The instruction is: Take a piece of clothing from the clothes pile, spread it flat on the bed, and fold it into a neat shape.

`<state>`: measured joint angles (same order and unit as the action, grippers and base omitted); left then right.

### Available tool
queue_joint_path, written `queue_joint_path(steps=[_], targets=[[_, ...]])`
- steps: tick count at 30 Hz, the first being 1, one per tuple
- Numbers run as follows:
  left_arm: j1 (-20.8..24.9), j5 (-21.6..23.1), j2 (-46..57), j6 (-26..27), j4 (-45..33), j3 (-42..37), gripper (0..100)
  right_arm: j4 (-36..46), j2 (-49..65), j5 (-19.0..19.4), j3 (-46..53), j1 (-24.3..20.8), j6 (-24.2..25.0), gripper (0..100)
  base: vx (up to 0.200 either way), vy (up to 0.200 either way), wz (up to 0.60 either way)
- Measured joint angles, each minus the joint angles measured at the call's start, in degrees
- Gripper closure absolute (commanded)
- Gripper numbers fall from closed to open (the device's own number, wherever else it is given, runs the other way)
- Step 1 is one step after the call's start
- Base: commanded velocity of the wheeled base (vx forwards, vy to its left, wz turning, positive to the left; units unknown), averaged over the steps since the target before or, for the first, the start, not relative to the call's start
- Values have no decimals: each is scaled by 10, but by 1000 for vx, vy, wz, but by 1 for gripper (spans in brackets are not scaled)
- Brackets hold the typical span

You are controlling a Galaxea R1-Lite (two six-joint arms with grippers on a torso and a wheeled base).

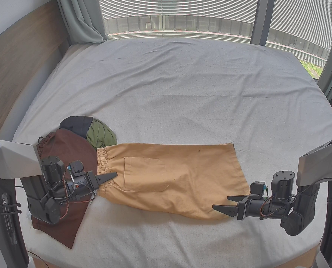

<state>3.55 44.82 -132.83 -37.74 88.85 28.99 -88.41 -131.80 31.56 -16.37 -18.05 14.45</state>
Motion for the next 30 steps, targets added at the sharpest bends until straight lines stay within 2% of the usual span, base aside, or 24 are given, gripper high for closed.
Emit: queue_joint_path(steps=[14,20,30], targets=[[-33,8,27,2,0,-23,100,-1,21,0,-10,-6,0,0,0,0,0],[-48,12,28,42,-1,-30,100,-1,24,1,-11,-7,0,0,0,0,0],[-34,11,31,42,0,-20,100,-1,26,1,-12,-7,0,0,0,0,0]])
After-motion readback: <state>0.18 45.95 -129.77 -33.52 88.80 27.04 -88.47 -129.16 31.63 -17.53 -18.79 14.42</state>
